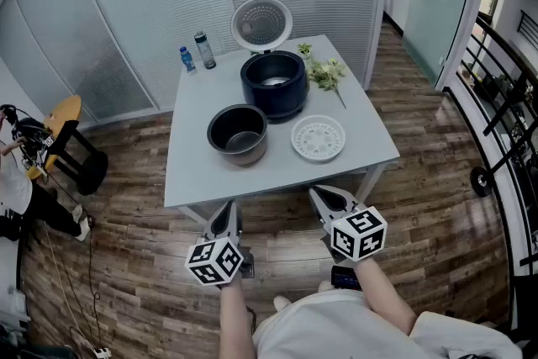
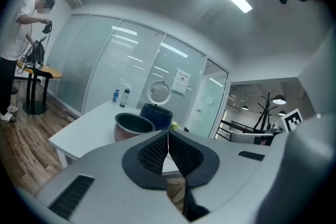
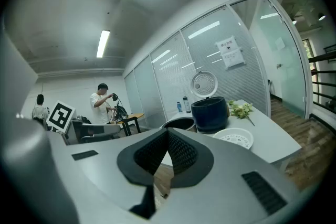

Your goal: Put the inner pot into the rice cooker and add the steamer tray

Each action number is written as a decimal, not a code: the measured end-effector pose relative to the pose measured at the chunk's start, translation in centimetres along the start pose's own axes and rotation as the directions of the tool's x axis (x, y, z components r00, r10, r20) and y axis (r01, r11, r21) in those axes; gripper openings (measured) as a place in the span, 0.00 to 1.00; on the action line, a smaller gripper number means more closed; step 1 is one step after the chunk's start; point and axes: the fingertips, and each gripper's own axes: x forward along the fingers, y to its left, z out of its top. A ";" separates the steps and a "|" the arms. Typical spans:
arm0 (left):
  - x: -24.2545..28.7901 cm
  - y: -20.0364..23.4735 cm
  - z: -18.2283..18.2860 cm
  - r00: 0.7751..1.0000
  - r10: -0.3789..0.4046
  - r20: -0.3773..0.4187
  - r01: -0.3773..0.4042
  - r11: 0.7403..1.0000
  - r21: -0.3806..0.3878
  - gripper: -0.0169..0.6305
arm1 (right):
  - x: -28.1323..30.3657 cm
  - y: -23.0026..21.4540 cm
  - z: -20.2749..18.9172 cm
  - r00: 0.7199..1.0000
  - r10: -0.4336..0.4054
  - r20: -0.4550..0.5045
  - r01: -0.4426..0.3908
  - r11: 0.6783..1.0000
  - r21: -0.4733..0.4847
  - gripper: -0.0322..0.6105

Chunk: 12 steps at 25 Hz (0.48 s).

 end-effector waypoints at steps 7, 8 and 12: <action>0.1 -0.8 0.2 1.000 0.026 0.012 -0.026 1.000 0.003 0.05 | -0.7 -1.3 -0.4 1.000 0.019 0.000 -0.019 0.998 0.052 0.08; 0.3 -1.0 0.2 1.000 0.025 0.007 -0.025 1.000 0.014 0.05 | -0.8 -1.1 -0.3 0.999 0.043 0.016 -0.044 0.997 0.063 0.08; 1.4 -1.7 -1.0 0.997 0.033 -0.064 -0.026 0.995 0.101 0.51 | -0.4 -0.5 -0.3 0.989 0.148 0.006 -0.148 0.986 0.083 0.45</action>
